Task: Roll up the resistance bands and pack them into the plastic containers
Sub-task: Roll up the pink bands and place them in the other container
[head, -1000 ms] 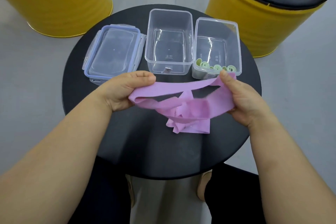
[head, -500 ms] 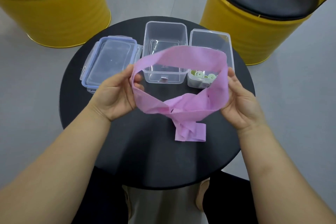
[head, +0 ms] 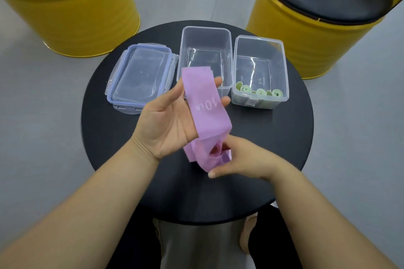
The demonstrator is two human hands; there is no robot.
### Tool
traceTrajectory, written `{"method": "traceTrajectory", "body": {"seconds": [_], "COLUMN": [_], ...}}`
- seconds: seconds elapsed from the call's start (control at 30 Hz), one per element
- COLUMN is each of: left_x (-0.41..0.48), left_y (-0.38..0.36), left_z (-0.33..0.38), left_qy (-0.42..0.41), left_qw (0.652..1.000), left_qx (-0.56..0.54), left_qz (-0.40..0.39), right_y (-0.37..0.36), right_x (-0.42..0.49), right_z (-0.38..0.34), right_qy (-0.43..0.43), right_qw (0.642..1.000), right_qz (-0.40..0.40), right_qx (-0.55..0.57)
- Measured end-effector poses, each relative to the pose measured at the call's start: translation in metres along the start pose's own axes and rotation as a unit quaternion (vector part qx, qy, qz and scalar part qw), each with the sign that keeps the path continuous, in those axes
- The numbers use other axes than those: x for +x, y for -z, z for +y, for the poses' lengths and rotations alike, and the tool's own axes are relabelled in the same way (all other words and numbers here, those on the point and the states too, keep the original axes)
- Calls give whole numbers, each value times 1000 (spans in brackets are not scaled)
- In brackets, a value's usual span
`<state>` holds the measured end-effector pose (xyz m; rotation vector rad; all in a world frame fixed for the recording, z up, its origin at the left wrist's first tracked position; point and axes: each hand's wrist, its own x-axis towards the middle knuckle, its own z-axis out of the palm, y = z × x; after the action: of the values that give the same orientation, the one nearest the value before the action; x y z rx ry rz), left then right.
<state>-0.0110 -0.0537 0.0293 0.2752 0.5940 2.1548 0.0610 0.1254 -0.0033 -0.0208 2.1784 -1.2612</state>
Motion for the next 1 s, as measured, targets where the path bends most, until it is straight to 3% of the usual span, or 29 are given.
{"method": "traceTrajectory", "body": {"seconds": [0.07, 0.13, 0.2, 0.3, 0.4, 0.5, 0.57, 0.67, 0.8, 1.0], "left_x": [-3, -3, -4, -4, -1, 0, 0, -2, -3, -15], "left_y": [-1, 5, 12, 14, 12, 13, 15, 16, 11, 12], "left_z": [3, 6, 7, 0, -7, -10, -13, -17, -9, 7], "left_qy": [-35, -48, -16, 43, 40, 78, 123, 161, 167, 189], "left_qw": [999, 993, 985, 973, 960, 925, 926, 918, 879, 887], "left_qx": [9, 36, 89, 158, 214, 323, 316, 323, 395, 409], "left_qz": [27, 101, 146, 162, 176, 184, 167, 163, 207, 99], "right_y": [-3, 3, 10, 11, 9, 10, 13, 16, 19, 23], "right_x": [6, 6, 4, 2, 1, 2, 2, -2, -6, -10], "right_z": [-1, -4, -8, -10, -12, -18, -19, -22, -19, -23], "right_qy": [13, 30, 38, 26, -7, -19, -2, -5, -33, -4], "right_qw": [997, 991, 976, 962, 945, 917, 899, 912, 953, 930], "right_qz": [72, 105, 90, 73, 58, 69, 88, 120, 209, 250], "right_qx": [-10, 81, 194, 260, 323, 393, 428, 392, 218, 271]}}
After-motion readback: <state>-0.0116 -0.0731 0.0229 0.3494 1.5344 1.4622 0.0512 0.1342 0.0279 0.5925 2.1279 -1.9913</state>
